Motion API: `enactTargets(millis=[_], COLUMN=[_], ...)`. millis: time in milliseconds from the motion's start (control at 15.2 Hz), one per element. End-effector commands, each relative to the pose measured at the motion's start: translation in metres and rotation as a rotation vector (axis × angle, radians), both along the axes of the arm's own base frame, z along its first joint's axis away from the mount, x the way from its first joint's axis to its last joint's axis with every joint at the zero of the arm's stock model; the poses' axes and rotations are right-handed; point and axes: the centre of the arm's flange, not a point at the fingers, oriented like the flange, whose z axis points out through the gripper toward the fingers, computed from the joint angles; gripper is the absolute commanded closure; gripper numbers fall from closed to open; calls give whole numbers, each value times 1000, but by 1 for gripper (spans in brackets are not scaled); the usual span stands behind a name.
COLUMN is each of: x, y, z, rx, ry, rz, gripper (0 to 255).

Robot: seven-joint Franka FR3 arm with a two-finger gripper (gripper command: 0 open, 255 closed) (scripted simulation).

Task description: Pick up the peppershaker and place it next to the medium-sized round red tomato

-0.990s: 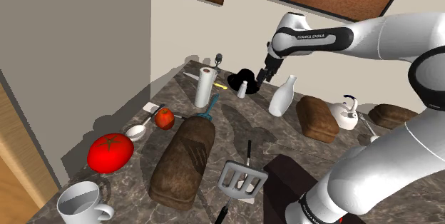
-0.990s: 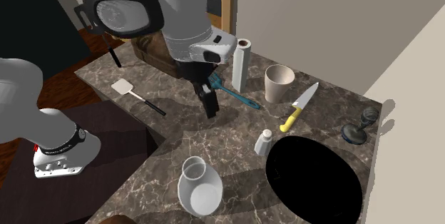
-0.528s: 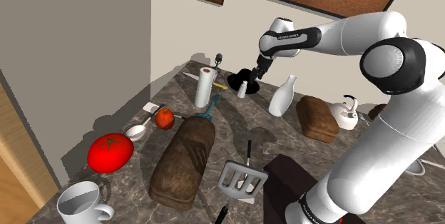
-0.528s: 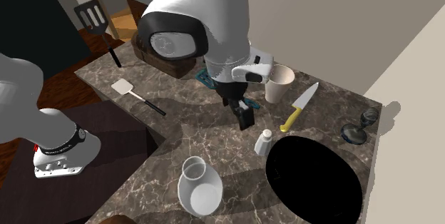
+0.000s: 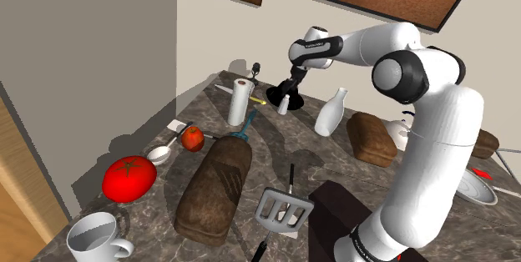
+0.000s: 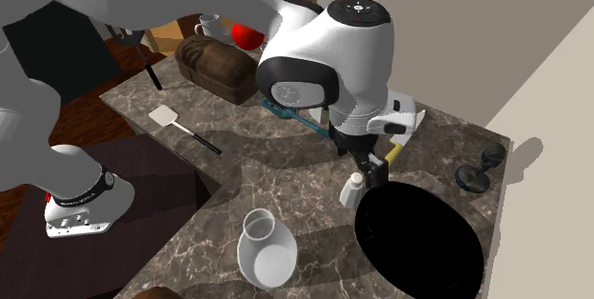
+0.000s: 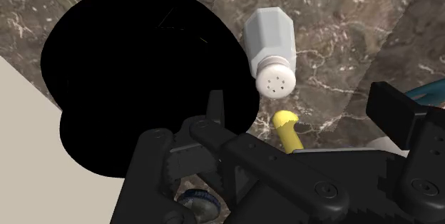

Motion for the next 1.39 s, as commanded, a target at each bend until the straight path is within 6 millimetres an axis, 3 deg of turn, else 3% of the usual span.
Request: enactTargets(millis=[0,396,924,990,1320], x=[7,13,13,13,13], y=[-4,-6,-6,-6,-6], z=[-9,-43,-43,-43,-43], rx=[0,0,0,0,0], ry=[-4,-4,-3,-3,-3], rz=[4,4,4,4,4], gripper=[0,0,0,255,255])
